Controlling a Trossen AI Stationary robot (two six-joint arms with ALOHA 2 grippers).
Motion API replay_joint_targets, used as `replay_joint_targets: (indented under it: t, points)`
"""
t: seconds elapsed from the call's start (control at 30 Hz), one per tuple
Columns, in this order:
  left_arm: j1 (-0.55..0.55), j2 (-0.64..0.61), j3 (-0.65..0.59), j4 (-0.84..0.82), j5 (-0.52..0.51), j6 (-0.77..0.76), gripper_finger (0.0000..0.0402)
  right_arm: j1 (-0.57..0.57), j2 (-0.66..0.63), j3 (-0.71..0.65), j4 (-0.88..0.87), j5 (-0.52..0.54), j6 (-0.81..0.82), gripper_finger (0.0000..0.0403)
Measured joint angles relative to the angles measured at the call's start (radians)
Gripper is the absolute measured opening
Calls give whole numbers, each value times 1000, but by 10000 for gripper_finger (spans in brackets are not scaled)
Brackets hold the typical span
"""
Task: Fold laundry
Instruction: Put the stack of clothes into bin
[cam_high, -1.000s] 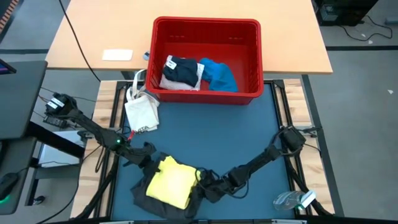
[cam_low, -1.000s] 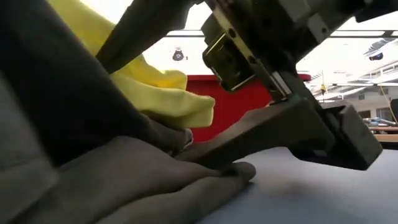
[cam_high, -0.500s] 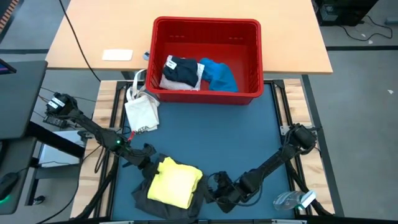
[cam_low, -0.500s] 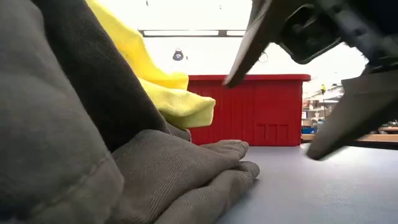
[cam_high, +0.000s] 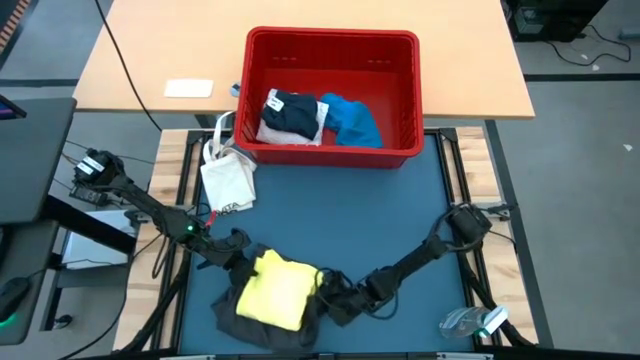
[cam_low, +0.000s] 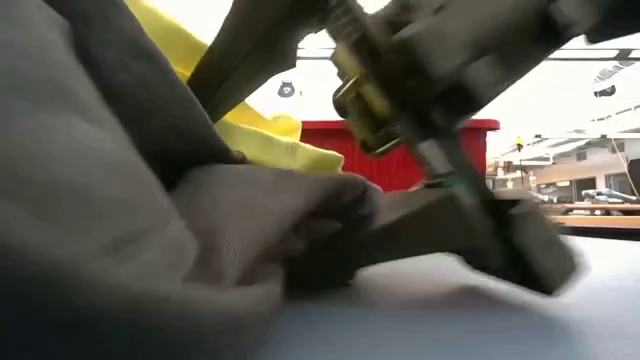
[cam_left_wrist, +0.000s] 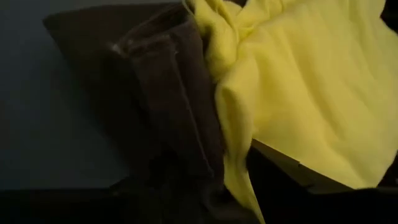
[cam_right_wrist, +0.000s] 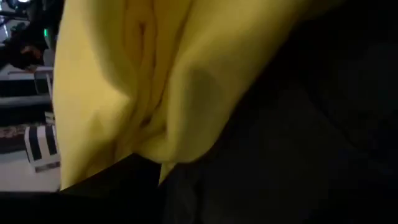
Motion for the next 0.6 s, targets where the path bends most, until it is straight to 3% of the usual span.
replay_joint_targets:
  t: [0.13,0.23,0.33,0.5,0.6]
  points:
    - [1,0,0,-9,-17,4,173,-56,15,1,14,-8,-25,316]
    - [1,14,-1,-9,-25,34,168,-100,16,1,17,-58,-52,291]
    - [5,49,0,3,-30,34,143,-134,17,0,14,-80,-104,224]
    - [59,106,-2,108,-24,78,66,-181,15,-4,36,-151,-260,66]
    - [116,103,-3,182,-45,90,37,-214,-3,-5,27,-190,-363,63]
